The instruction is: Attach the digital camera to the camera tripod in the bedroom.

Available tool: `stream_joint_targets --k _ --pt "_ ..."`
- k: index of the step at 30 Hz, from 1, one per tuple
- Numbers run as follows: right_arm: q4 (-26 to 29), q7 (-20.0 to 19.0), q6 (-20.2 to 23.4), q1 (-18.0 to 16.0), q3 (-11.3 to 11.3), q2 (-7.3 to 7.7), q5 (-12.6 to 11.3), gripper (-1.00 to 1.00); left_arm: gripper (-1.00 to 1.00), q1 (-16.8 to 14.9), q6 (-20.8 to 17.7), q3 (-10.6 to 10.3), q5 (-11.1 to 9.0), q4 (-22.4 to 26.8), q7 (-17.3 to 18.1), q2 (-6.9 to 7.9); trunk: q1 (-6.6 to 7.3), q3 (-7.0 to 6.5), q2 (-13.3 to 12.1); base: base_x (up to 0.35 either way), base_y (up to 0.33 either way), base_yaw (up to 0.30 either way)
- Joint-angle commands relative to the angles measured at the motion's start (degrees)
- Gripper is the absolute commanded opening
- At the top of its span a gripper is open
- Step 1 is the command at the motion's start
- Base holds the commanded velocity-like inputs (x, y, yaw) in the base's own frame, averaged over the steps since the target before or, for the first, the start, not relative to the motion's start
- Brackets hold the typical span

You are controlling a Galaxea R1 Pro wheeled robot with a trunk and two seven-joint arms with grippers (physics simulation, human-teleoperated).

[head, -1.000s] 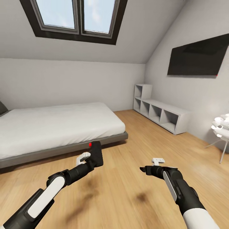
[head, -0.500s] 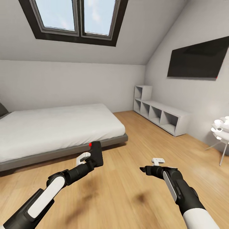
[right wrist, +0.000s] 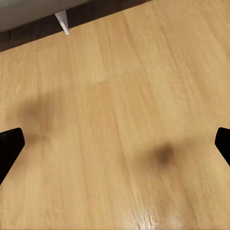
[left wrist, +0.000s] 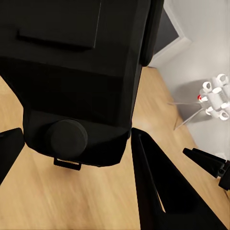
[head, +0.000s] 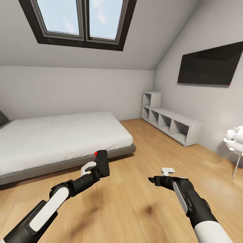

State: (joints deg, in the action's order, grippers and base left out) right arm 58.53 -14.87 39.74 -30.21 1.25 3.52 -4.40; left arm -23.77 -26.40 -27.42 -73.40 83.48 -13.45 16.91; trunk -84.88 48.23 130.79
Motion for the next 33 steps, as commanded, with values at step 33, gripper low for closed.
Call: stream_joint_targets --k 33 --pt "0.1 0.0 0.3 0.0 0.1 0.0 -0.4 1.0 -1.0 -0.1 0.0 -0.1 -0.4 0.2 -0.5 0.06 7.26 -5.87 -13.2 0.0 0.0 0.0"
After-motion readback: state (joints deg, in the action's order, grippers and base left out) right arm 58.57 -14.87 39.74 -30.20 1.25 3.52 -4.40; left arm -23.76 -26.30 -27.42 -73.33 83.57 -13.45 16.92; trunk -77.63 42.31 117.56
